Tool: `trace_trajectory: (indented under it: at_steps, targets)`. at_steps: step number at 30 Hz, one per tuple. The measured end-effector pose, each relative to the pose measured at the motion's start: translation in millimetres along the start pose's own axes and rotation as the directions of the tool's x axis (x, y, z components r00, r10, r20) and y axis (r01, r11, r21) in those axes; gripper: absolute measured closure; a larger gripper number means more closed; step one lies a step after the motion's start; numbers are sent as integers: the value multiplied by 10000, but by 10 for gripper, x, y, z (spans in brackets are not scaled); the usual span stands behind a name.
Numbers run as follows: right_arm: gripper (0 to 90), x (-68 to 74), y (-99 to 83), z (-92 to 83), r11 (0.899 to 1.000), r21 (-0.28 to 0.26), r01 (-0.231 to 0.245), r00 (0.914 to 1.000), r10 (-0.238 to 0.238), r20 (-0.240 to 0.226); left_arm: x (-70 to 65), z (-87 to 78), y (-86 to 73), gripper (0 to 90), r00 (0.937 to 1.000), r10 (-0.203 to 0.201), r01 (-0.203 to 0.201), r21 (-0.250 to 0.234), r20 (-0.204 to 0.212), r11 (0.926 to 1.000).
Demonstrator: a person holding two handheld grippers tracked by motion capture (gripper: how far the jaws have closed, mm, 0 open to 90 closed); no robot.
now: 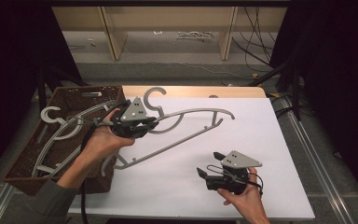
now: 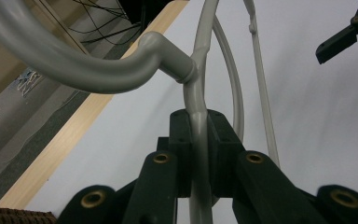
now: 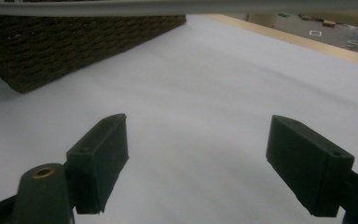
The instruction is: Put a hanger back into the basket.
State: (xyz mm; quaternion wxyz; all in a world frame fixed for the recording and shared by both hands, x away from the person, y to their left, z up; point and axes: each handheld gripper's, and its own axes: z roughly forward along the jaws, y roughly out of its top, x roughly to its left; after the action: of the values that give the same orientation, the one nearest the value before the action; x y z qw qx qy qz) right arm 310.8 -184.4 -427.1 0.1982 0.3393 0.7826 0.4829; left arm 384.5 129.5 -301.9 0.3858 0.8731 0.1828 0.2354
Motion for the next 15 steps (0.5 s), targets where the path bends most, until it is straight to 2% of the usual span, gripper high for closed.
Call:
trace_trajectory:
  at_steps: [2,4,12,15]
  targets:
    - [218,2,-1,0,10000,8,-7,10000,7,-11,31,-47,8,819,9999,74,-74,18,-138,10000]
    - [218,2,-3,1,10000,38,-3,10000,3,-45,66,-91,6,819,9996,-34,30,-166,-279,9999]
    - [218,9,-24,-17,10000,-27,-20,10000,20,-32,175,-282,-59,820,9979,-6,5,-18,-641,10000]
    - [218,17,-30,-24,10000,-19,-74,10000,74,-38,228,-348,-103,820,9965,-213,209,-50,-811,9998]
